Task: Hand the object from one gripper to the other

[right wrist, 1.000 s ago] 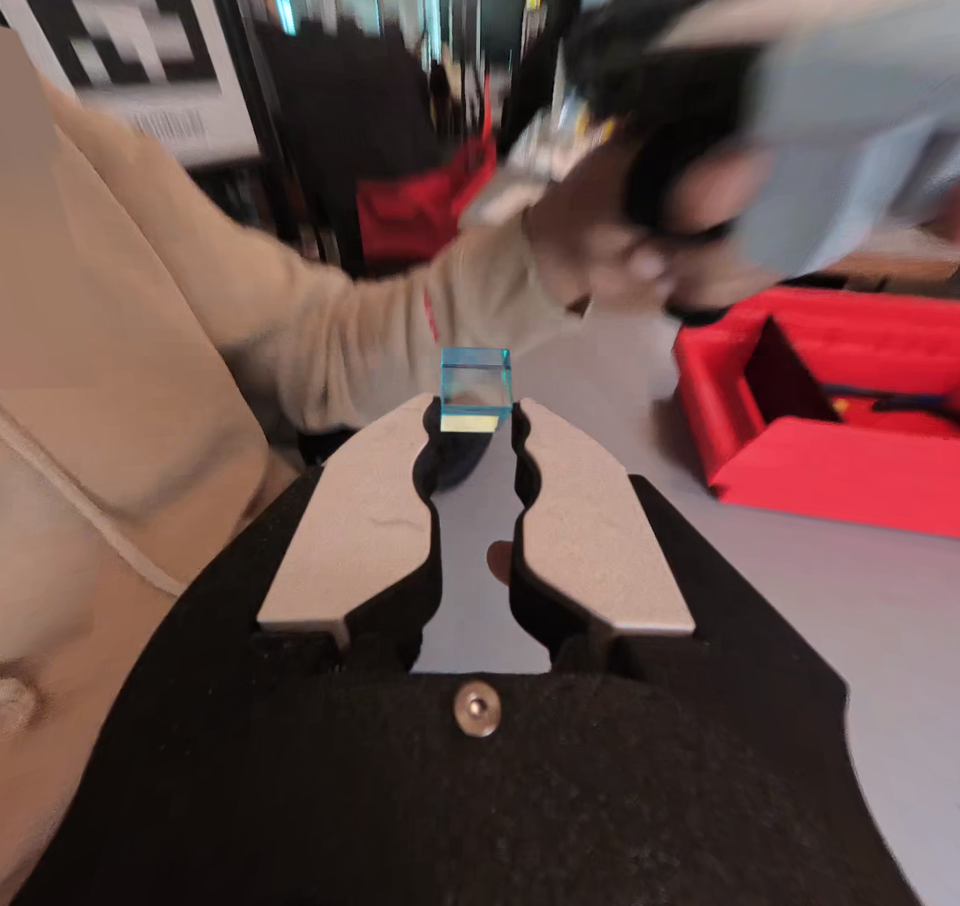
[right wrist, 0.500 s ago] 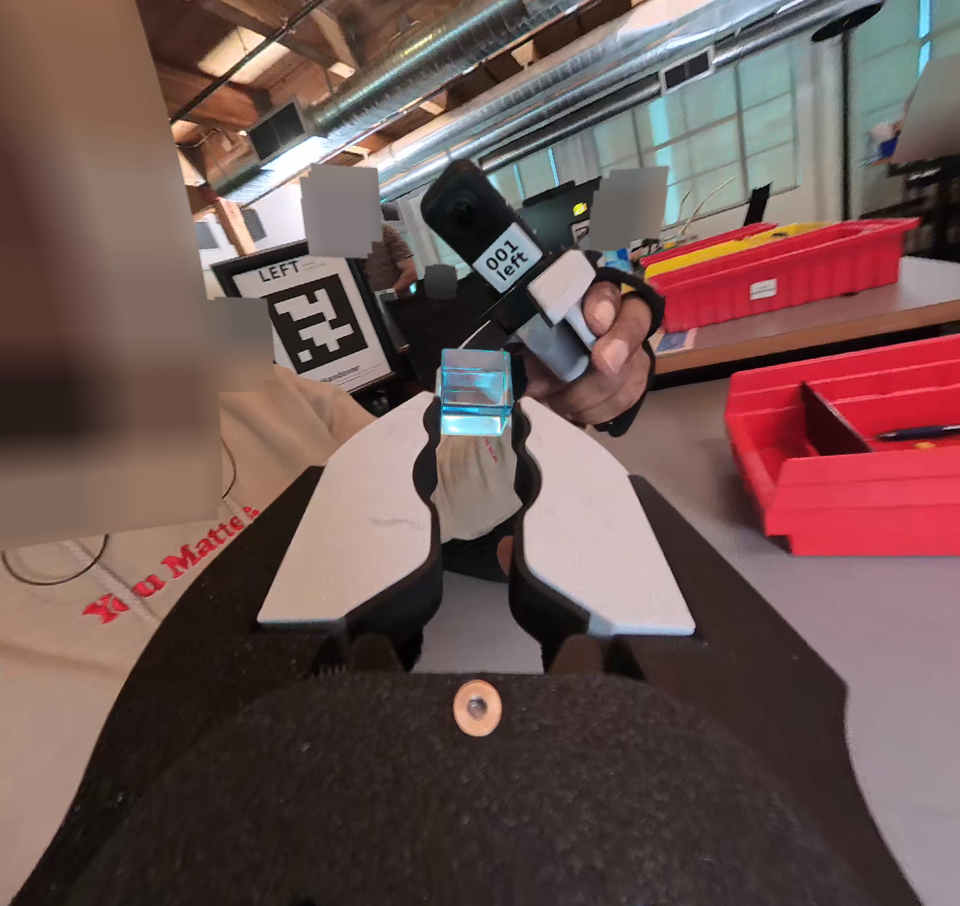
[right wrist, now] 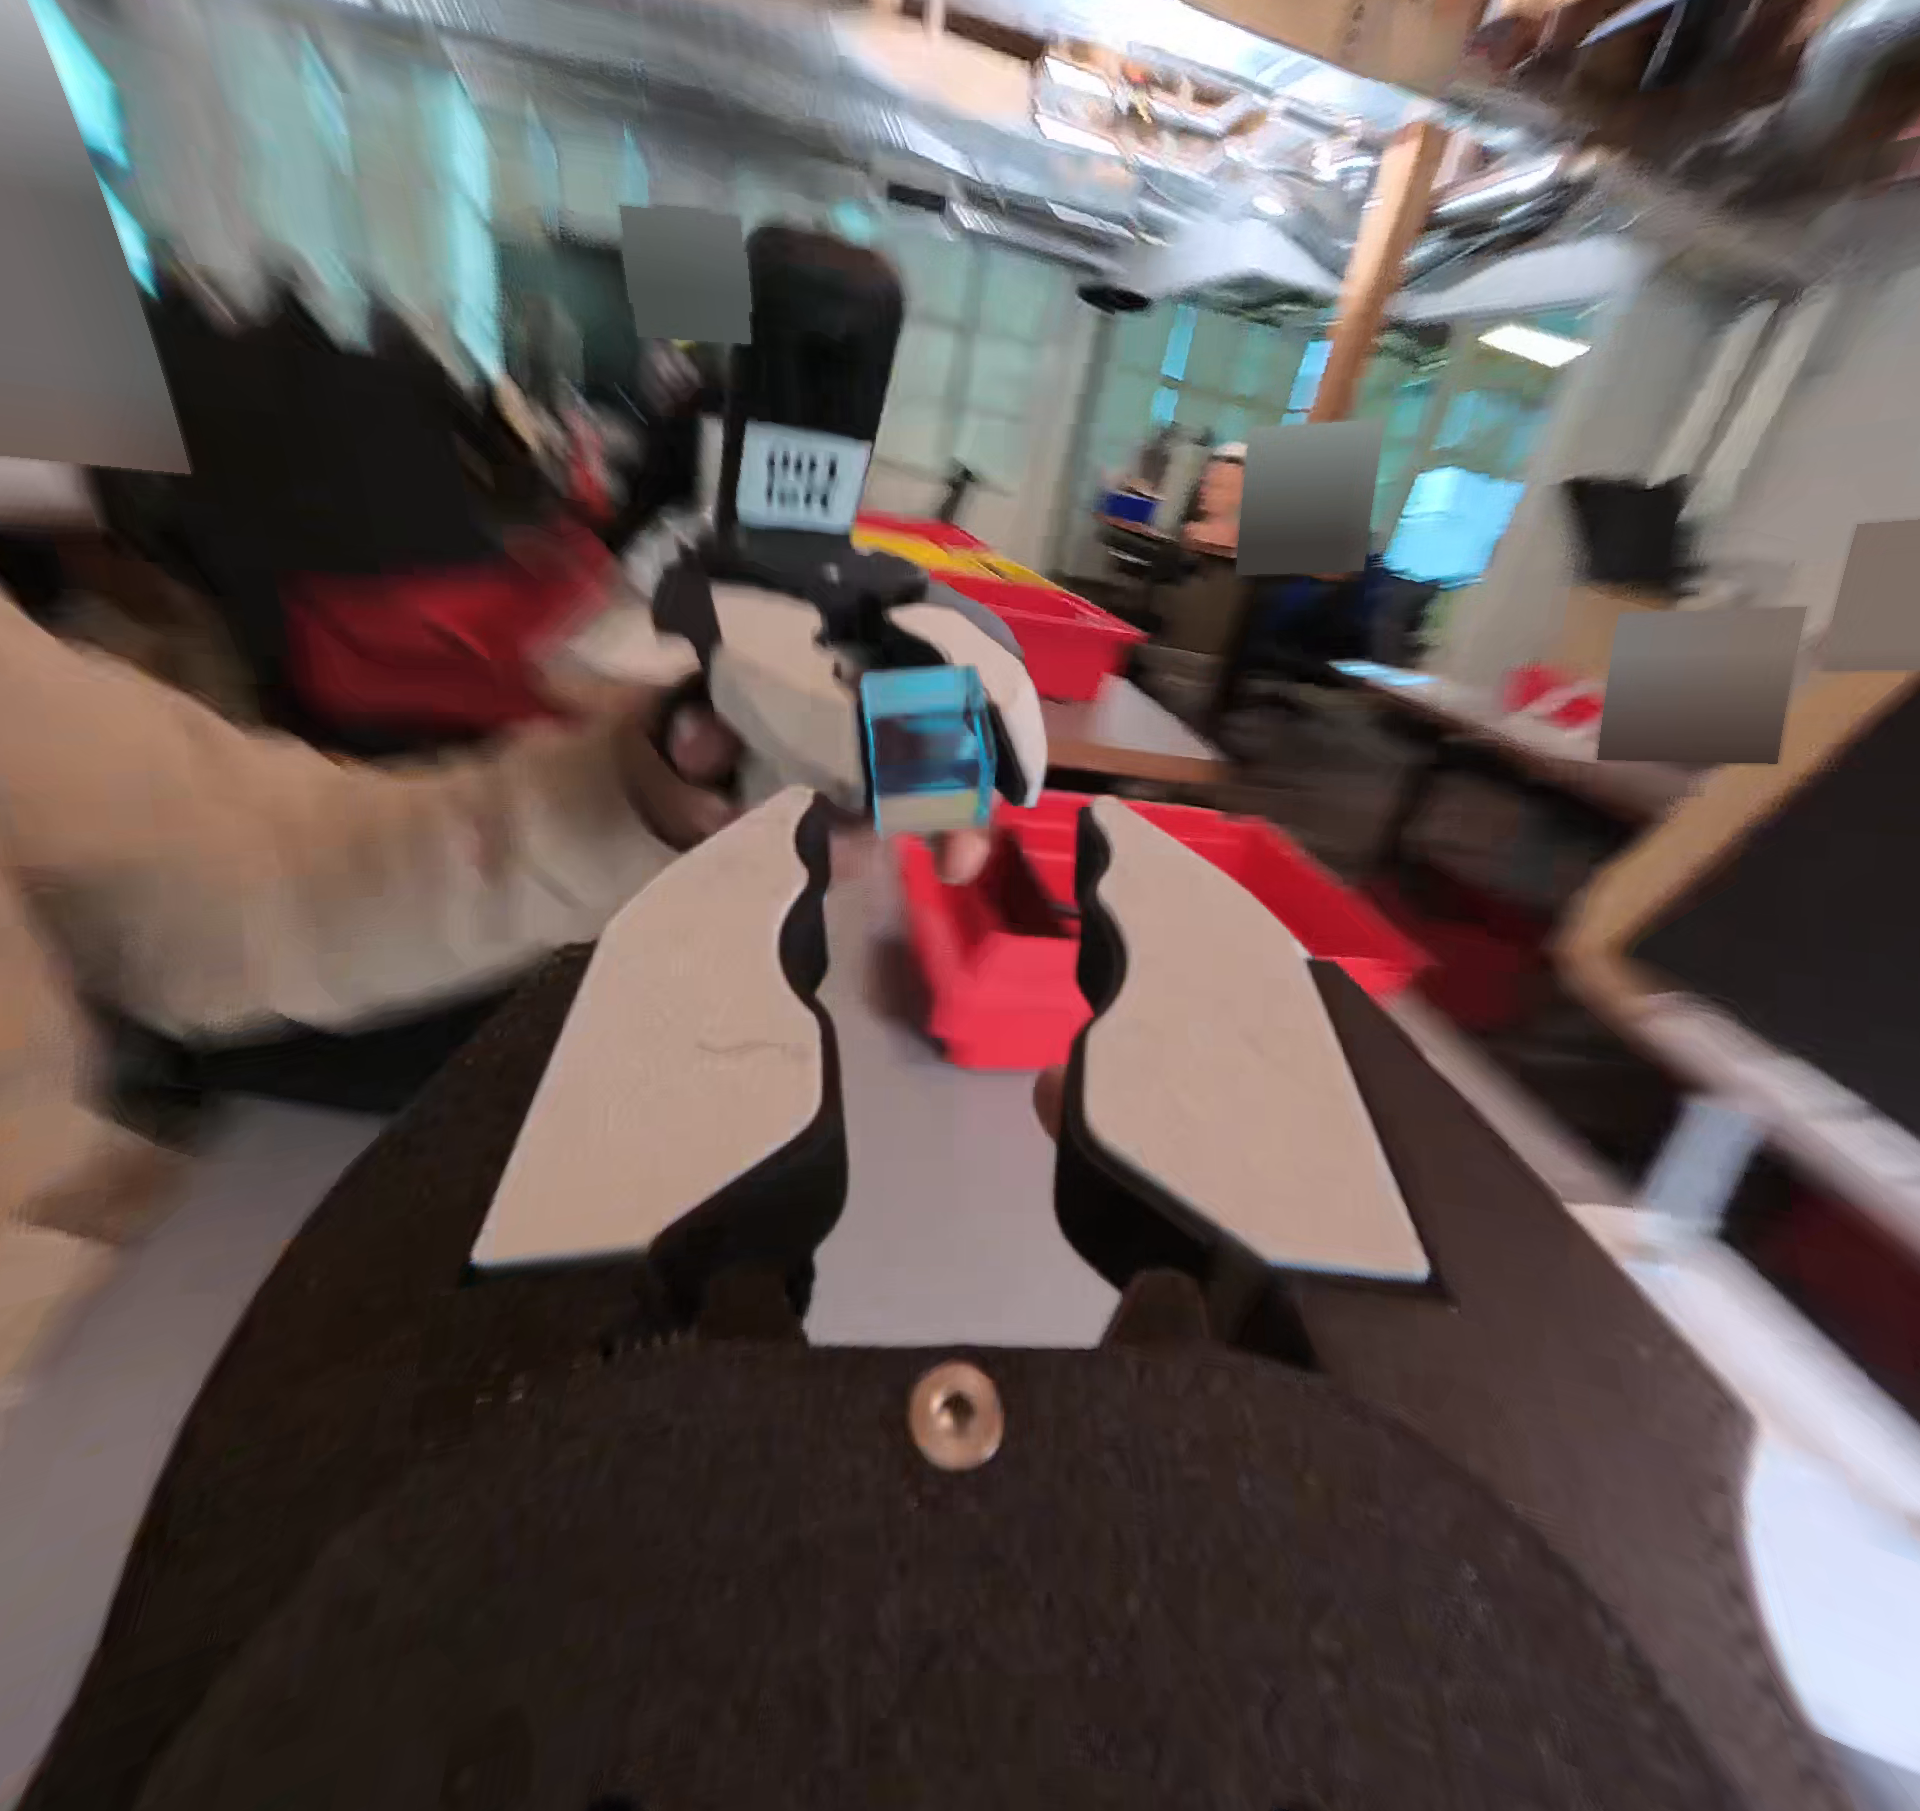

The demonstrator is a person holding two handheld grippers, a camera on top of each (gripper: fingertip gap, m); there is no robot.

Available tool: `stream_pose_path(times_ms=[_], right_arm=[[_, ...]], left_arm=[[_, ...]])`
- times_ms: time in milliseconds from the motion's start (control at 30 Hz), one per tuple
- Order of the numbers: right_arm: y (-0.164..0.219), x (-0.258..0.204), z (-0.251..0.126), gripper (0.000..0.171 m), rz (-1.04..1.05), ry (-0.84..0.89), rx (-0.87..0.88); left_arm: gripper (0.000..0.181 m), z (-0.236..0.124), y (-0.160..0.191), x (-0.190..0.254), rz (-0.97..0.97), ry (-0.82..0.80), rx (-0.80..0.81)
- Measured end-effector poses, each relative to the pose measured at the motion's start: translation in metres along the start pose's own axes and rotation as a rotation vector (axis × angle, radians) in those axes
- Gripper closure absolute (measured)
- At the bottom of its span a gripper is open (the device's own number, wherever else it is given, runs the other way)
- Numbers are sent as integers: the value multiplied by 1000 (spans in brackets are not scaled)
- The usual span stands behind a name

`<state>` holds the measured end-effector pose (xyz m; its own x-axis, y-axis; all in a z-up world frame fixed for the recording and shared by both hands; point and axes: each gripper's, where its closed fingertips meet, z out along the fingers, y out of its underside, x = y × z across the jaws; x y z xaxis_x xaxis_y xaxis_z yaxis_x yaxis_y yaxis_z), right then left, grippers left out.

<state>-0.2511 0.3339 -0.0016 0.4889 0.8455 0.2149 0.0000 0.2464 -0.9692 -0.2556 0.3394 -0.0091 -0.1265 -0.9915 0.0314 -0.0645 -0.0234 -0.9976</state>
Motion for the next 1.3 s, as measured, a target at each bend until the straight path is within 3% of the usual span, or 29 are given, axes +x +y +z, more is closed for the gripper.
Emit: stream_pose_path(times_ms=[133,200,267,300,433,633,767,900,1000,1100,1200,1300], right_arm=[[13,11,3,118,-668,270,-179],[15,7,8,120,-823,311,-198],[13,5,8,141,-903,345,-207],[12,4,7,141,-898,329,-205],[-8,-5,-2,142,-442,144,-70],[-1,-40,-16,142,364,-406,-104],[24,-82,-24,143,522,-730,-236],[42,-111,-22,143,541,-867,-329],[44,-112,-18,143,569,-871,-329],[29,-95,-12,143,615,-808,-219],[6,-45,1,137,567,-498,-31],[-12,-11,-5,134,282,-192,84]], left_arm=[[149,14,4,1,-355,113,43],[150,21,6,9,-459,186,53],[151,25,6,16,-498,230,54],[153,25,4,18,-487,241,64],[141,11,-13,22,-234,203,149],[133,4,0,43,298,116,21],[131,8,31,62,461,200,-132],[134,9,58,86,516,330,-263],[148,9,69,90,551,346,-331],[149,12,49,74,573,221,-256],[150,7,12,37,441,17,-100],[150,-1,-12,9,150,-49,52]])
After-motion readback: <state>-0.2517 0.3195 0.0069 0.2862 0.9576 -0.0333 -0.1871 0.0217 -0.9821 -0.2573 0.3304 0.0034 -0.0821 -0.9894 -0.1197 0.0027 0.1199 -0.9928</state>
